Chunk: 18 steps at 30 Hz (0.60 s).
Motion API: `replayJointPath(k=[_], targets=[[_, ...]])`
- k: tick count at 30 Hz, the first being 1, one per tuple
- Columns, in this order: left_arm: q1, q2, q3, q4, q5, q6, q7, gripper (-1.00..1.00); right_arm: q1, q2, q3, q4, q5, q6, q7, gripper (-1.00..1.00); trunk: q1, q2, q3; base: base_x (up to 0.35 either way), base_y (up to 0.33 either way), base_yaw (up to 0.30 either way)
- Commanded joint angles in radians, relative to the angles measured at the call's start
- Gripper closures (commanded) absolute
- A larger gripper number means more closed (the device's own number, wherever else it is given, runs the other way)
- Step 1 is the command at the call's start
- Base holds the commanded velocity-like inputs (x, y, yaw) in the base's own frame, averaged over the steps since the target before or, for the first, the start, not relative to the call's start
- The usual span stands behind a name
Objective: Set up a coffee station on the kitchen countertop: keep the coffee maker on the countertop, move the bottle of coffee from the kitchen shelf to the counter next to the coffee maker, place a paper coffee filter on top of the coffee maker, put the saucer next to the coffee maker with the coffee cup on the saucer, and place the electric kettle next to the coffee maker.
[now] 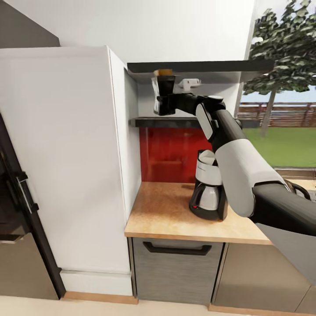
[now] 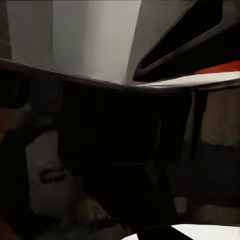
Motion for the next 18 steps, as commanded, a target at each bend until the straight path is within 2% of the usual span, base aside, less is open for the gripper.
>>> replayJointPath(k=[1,2,4,5,6,9,10,11,16,18], targets=[[0.000,0.000,-0.002,0.002,0.009,-0.006,0.000,-1.00,0.000,0.000,-0.002,-0.001,0.005,0.004,0.037,1.00,0.000,-0.001,0.000,-0.305,0.000,0.000],[0.000,0.000,-0.002,0.002,0.009,-0.006,0.000,-1.00,0.001,0.000,-0.002,-0.001,0.006,0.004,0.056,1.00,0.000,-0.001,0.000,-0.311,0.000,0.000],[0.000,0.000,-0.002,0.002,0.009,-0.006,0.000,-1.00,0.009,0.000,-0.002,-0.001,0.006,0.004,0.162,1.00,0.000,-0.001,0.000,-0.223,0.000,0.000],[-0.001,0.000,-0.002,0.002,0.009,-0.006,0.000,-1.00,0.010,0.000,-0.002,-0.001,0.006,0.004,0.183,1.00,0.000,-0.001,0.000,-0.127,0.000,0.000],[-0.001,0.000,-0.002,0.001,0.009,-0.006,0.000,-1.00,0.015,0.000,-0.002,-0.001,0.006,0.005,0.259,1.00,0.000,-0.001,0.000,-0.052,0.000,0.000],[-0.001,0.000,-0.002,0.000,0.008,-0.006,0.000,-1.00,0.043,0.000,-0.003,-0.002,0.006,0.005,0.354,1.00,0.000,-0.001,0.000,-0.022,0.000,0.000],[-0.001,0.000,-0.002,0.000,0.008,-0.006,0.000,-1.00,0.049,0.000,-0.004,-0.002,0.006,0.005,0.363,1.00,0.000,-0.001,0.000,-0.009,0.000,0.000],[-0.001,0.000,-0.002,0.000,0.008,-0.006,0.000,-1.00,0.075,0.000,-0.004,-0.002,0.006,0.004,0.385,1.00,0.000,-0.001,0.000,-0.004,0.000,0.000],[0.000,0.001,-0.003,0.000,0.007,-0.006,0.000,-1.00,0.177,0.000,-0.004,-0.032,0.005,0.003,0.409,1.00,0.000,-0.001,0.000,0.000,0.000,0.000],[0.000,0.001,-0.004,0.000,0.007,-0.006,0.000,-1.00,0.244,0.000,-0.004,-0.092,0.006,0.002,0.481,1.00,0.000,-0.001,0.000,0.000,0.000,0.000]])
